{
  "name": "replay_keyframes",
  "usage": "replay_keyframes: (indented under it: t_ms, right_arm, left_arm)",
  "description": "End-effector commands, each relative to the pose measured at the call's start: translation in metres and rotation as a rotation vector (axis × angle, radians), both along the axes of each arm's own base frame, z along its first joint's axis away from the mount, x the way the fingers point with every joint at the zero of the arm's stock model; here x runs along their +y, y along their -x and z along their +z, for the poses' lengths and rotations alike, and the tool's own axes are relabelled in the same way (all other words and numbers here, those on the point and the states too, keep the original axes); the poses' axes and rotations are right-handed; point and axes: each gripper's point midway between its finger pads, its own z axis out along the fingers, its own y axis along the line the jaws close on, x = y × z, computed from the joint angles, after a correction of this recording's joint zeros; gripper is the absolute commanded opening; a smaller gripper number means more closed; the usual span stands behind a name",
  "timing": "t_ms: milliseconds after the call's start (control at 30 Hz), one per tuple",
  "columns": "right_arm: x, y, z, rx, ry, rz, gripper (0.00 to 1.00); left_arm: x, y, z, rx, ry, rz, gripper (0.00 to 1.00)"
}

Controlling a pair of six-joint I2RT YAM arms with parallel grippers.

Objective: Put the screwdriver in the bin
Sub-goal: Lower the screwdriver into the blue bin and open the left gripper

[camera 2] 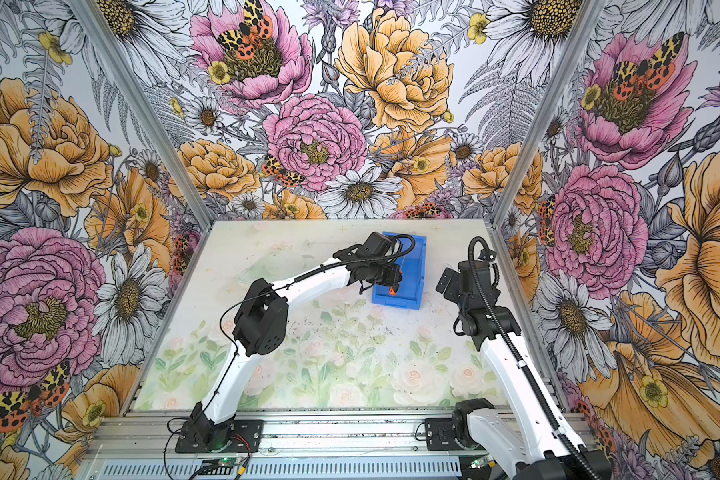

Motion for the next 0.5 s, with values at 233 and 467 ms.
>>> replay_keyframes:
  t_ms: [233, 467]
  right_arm:
    - [-0.001, 0.002, 0.013, -0.034, 0.011, 0.016, 0.99]
    - [-0.003, 0.007, 0.012, -0.046, 0.001, 0.002, 0.99]
  left_arm:
    - [-0.005, -0.012, 0.024, -0.078, 0.018, 0.021, 0.62]
    - [-0.008, -0.005, 0.061, -0.145, 0.048, -0.020, 0.84]
